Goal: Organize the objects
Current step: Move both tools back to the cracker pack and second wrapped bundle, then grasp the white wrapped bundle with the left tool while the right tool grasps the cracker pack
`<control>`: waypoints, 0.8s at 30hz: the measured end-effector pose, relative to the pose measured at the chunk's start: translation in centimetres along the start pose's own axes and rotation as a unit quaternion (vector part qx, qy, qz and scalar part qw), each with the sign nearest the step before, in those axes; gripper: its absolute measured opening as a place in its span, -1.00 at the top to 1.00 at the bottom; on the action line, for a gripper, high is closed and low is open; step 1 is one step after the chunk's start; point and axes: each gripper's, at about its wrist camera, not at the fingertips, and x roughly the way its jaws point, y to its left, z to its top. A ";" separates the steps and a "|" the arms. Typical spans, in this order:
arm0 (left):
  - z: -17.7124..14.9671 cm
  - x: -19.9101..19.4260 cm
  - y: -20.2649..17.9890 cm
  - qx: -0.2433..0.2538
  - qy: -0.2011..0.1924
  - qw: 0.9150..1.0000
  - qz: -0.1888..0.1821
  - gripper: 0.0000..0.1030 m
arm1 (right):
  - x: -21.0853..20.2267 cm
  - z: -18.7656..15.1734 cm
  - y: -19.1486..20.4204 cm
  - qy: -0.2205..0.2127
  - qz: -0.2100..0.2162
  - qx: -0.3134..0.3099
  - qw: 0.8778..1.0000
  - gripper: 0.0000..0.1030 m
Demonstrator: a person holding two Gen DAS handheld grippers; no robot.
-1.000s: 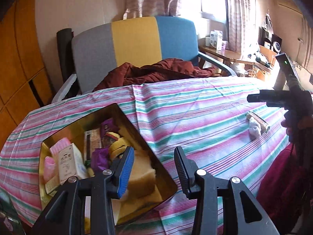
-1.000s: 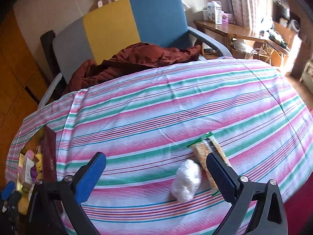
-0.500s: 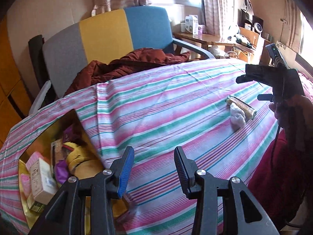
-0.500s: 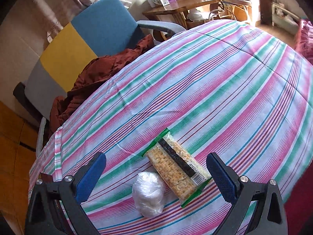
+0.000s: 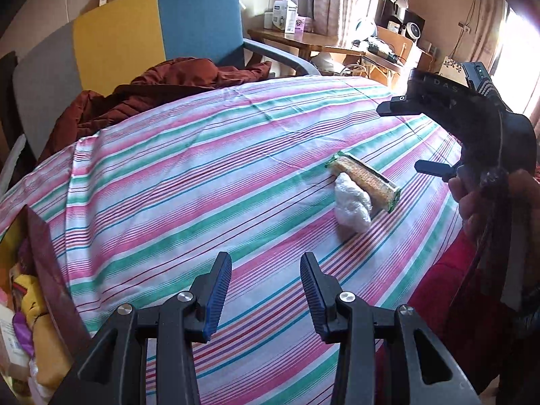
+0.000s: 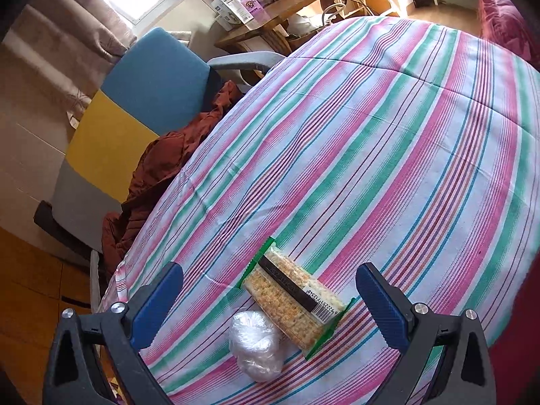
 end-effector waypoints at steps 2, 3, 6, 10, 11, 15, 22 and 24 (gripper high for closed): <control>0.8 1.1 -1.0 0.013 0.004 1.000 -0.019 0.17 | 0.2 0.0 -0.3 0.007 0.003 0.005 1.000 -0.99; 1.2 1.7 -1.5 0.016 0.009 0.999 -0.029 0.17 | 0.3 0.0 -0.2 0.009 0.004 0.005 1.000 -0.99; 2.4 3.4 -2.5 0.012 0.019 0.998 -0.059 0.17 | 0.3 0.1 -0.1 0.008 0.007 0.001 1.000 -0.99; 3.8 5.5 -4.2 0.025 0.028 0.996 -0.078 0.17 | 0.4 0.1 -0.1 0.012 0.010 0.001 1.000 -0.99; 4.2 6.1 -4.6 0.027 0.031 0.996 -0.083 0.17 | 0.5 0.1 -0.1 0.012 0.011 0.001 1.000 -0.99; 5.4 8.2 -6.0 0.036 0.044 0.994 -0.093 0.17 | 0.6 0.2 -0.1 0.014 0.010 0.001 1.000 -0.99; 5.5 11.3 -6.4 0.029 0.064 0.994 -0.086 0.27 | 2.0 0.2 0.4 0.035 -0.013 -0.019 0.999 -0.99; 4.6 10.7 -5.6 0.028 0.051 0.995 -0.082 0.29 | 2.9 -0.1 0.7 0.052 -0.030 -0.037 0.998 -0.99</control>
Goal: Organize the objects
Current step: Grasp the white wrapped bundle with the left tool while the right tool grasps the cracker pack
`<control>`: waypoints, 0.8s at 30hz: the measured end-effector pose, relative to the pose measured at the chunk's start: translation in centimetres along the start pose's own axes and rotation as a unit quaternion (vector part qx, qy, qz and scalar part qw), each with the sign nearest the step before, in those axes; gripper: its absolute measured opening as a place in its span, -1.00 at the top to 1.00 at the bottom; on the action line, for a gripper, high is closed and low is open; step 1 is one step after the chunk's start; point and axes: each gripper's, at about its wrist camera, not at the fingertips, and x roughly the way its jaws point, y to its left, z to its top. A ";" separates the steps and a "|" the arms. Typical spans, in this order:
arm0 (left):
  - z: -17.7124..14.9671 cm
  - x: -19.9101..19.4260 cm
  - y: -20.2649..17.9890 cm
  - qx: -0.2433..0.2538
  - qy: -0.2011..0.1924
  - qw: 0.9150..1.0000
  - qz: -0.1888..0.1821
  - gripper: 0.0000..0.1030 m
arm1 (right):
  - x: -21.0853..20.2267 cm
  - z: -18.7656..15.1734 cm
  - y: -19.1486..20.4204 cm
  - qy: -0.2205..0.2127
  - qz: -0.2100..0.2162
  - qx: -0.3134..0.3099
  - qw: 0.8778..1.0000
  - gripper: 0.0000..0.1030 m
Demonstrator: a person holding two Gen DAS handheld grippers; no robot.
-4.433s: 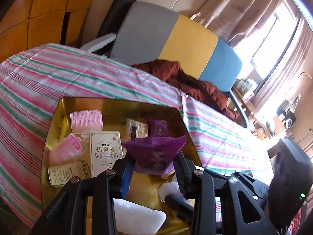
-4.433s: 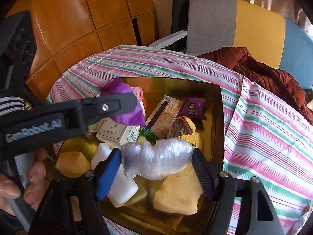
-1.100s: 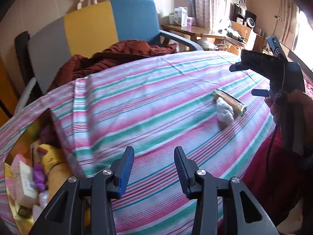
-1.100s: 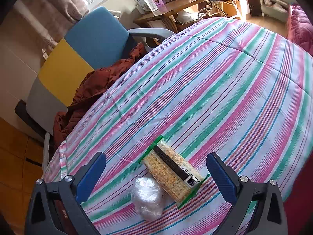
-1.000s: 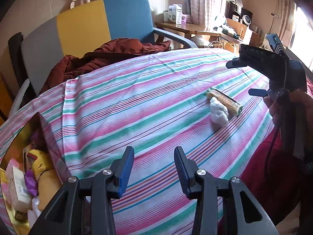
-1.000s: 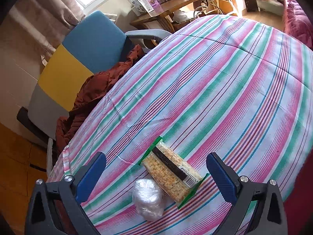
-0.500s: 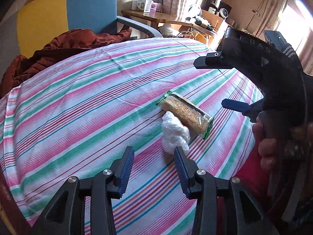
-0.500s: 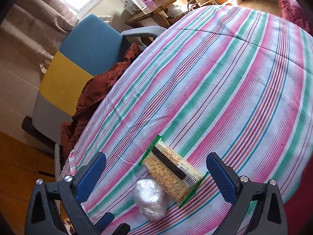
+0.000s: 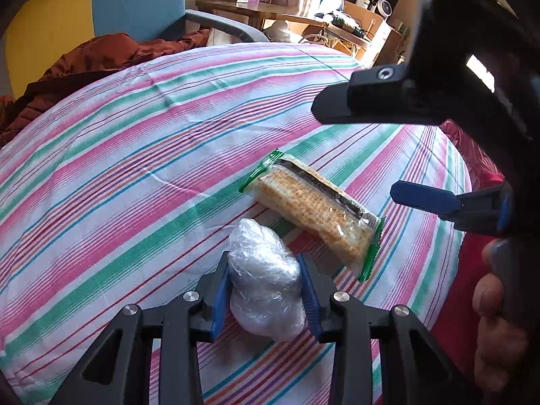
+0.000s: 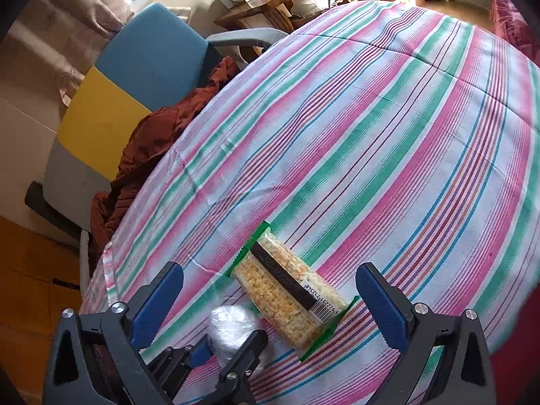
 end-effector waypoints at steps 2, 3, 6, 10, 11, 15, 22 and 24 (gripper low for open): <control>-1.0 -0.9 0.9 -0.004 -0.005 1.000 0.008 0.30 | 1.0 -0.2 0.6 0.019 -0.021 -0.022 0.999 -0.97; -1.6 -1.4 1.4 -0.011 -0.005 1.000 0.008 0.30 | 1.5 -0.4 0.9 0.030 -0.031 -0.034 0.999 -0.95; -3.5 -3.0 3.4 -0.036 -0.009 0.999 0.017 0.29 | 3.1 -1.0 1.8 0.062 -0.072 -0.071 0.993 -0.95; -6.5 -5.4 5.7 -0.063 -0.016 0.997 0.029 0.29 | 4.9 -1.9 2.8 0.088 -0.124 -0.124 0.981 -0.91; -7.3 -6.1 6.1 -0.069 -0.019 0.997 0.032 0.29 | 5.1 -2.1 3.2 0.086 -0.137 -0.139 0.977 -0.87; -9.4 -7.7 7.5 -0.086 -0.029 0.995 0.040 0.29 | 5.4 -3.0 4.4 0.072 -0.182 -0.192 0.962 -0.06; -10.6 -8.3 8.0 -0.094 -0.040 0.994 0.045 0.29 | 5.3 -6.3 8.1 0.104 -0.070 -0.280 0.952 0.12; -10.8 -8.3 7.9 -0.095 -0.043 0.993 0.047 0.29 | 5.6 -7.8 9.3 0.118 -0.055 -0.318 0.939 0.12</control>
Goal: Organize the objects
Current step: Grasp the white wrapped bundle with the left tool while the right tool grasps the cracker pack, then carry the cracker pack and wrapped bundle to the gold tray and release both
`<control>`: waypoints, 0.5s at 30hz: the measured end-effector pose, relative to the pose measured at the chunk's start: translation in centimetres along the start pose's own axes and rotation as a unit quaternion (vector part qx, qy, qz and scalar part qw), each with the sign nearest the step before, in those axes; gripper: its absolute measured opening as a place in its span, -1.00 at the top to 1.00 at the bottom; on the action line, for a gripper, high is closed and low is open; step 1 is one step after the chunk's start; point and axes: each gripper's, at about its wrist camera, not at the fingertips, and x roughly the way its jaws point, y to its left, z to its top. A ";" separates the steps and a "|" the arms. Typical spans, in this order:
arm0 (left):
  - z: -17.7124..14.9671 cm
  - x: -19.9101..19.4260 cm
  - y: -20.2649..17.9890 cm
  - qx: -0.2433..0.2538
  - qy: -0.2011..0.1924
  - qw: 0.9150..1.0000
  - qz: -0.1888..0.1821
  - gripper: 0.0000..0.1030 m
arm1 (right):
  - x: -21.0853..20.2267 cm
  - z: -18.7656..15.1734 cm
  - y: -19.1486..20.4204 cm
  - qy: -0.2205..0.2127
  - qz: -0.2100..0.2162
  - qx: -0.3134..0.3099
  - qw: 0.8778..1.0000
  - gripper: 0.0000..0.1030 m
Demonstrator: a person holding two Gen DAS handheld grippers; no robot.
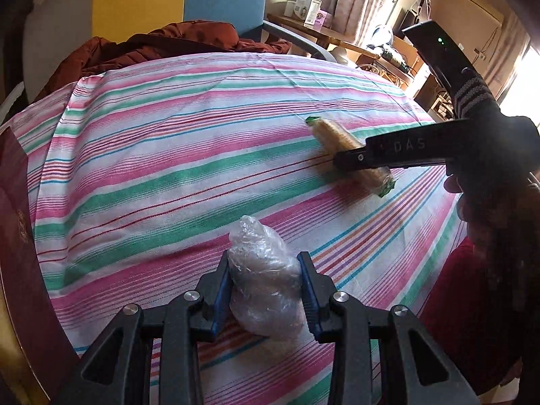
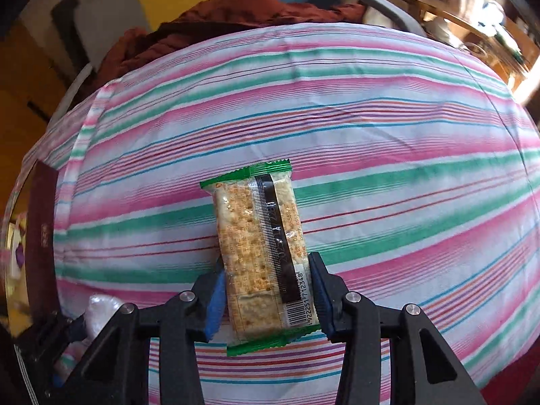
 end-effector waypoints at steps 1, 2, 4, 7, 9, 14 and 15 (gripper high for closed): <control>-0.1 0.0 -0.1 0.003 -0.002 1.000 0.002 0.29 | 0.1 -0.2 0.7 0.002 0.003 -0.016 1.000 0.12; -0.2 -0.1 -0.1 0.004 -0.004 1.000 0.005 0.30 | 0.1 -0.3 1.3 0.003 0.006 -0.029 1.000 0.12; -0.3 -0.3 -0.1 0.004 -0.007 1.000 0.010 0.30 | 0.1 -0.2 2.4 0.003 0.012 -0.047 0.999 0.12; -0.4 -0.6 -0.2 0.007 -0.007 1.000 0.022 0.31 | 0.3 -0.1 3.1 0.001 0.016 -0.058 0.998 0.12; -0.6 -0.9 -0.1 0.005 -0.007 0.999 0.031 0.31 | 0.5 0.1 3.5 0.000 0.019 -0.063 0.998 0.12; -1.0 -2.9 0.2 0.006 -0.022 0.999 0.044 0.31 | -0.3 -0.5 3.4 0.002 0.023 -0.087 0.996 0.12; -1.0 -3.5 0.3 0.004 -0.028 0.999 0.046 0.31 | -0.1 -0.5 3.8 0.004 0.023 -0.094 0.995 0.12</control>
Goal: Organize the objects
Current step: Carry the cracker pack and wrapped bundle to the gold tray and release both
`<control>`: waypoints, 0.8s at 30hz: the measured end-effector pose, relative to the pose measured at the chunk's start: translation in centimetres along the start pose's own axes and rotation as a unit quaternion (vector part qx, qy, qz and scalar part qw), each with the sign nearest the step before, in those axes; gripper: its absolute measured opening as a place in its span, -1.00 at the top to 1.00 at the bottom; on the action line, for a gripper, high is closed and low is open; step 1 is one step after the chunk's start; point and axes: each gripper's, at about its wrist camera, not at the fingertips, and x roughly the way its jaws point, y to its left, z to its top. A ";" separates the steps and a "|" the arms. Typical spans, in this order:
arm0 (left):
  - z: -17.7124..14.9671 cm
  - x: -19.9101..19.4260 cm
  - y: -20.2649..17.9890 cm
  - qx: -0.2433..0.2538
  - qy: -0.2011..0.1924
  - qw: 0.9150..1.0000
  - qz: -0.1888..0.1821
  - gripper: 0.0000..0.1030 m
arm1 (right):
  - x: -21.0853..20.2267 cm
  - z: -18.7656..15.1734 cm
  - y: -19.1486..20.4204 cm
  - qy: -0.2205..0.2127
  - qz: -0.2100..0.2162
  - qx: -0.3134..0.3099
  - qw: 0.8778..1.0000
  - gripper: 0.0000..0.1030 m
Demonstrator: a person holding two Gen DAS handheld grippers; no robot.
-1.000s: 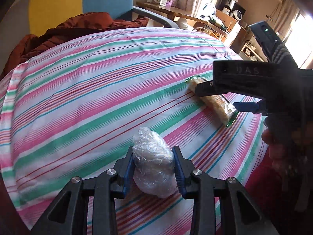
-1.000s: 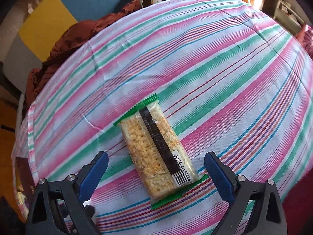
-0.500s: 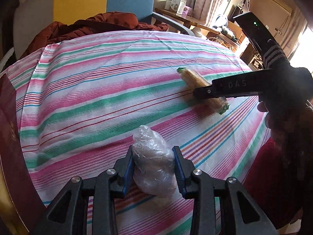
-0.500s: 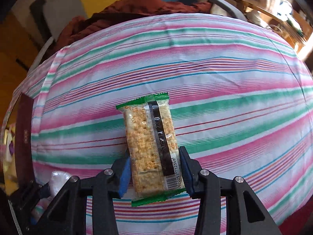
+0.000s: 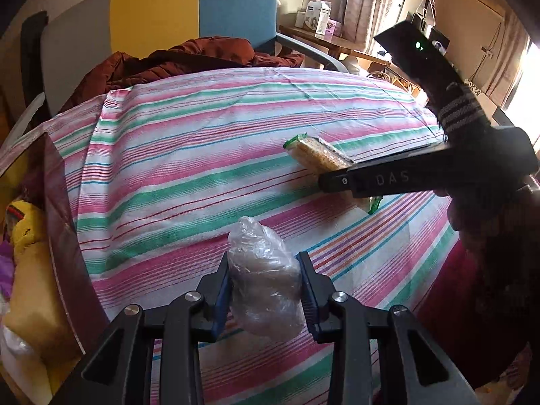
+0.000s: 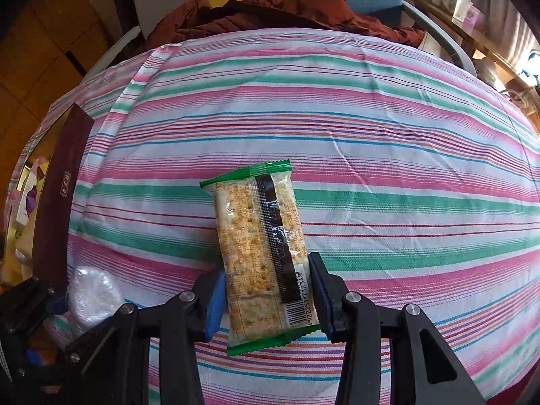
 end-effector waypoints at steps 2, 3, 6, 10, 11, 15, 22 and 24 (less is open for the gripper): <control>0.1 -1.3 0.2 -0.002 -0.014 1.000 0.004 0.31 | 0.3 0.0 0.7 0.005 0.002 -0.013 1.000 0.12; 0.2 -2.0 0.3 -0.002 -0.021 1.000 0.007 0.31 | 0.4 -0.1 1.0 0.007 0.002 -0.020 1.000 0.12; 0.3 -4.0 0.6 -0.002 -0.044 0.999 0.018 0.31 | 0.7 -0.2 1.7 0.009 0.002 -0.035 0.999 0.12; 0.3 -6.2 0.7 0.001 -0.069 0.997 0.034 0.31 | 0.7 -0.2 2.2 0.008 0.005 -0.043 0.999 0.12; 0.2 -6.8 0.8 0.001 -0.075 0.997 0.037 0.31 | 0.8 -0.2 2.3 0.009 0.006 -0.045 0.999 0.12; 0.1 -8.2 1.1 0.000 -0.089 0.995 0.045 0.30 | 0.9 -0.4 3.0 0.011 0.006 -0.057 0.998 0.12; -0.5 -9.7 2.8 -0.021 -0.099 0.993 0.056 0.30 | 1.2 -0.5 4.3 0.022 0.007 -0.067 0.998 0.12; -0.6 -9.9 3.4 -0.030 -0.099 0.993 0.060 0.30 | 1.3 -0.5 4.9 0.023 0.006 -0.066 0.998 0.12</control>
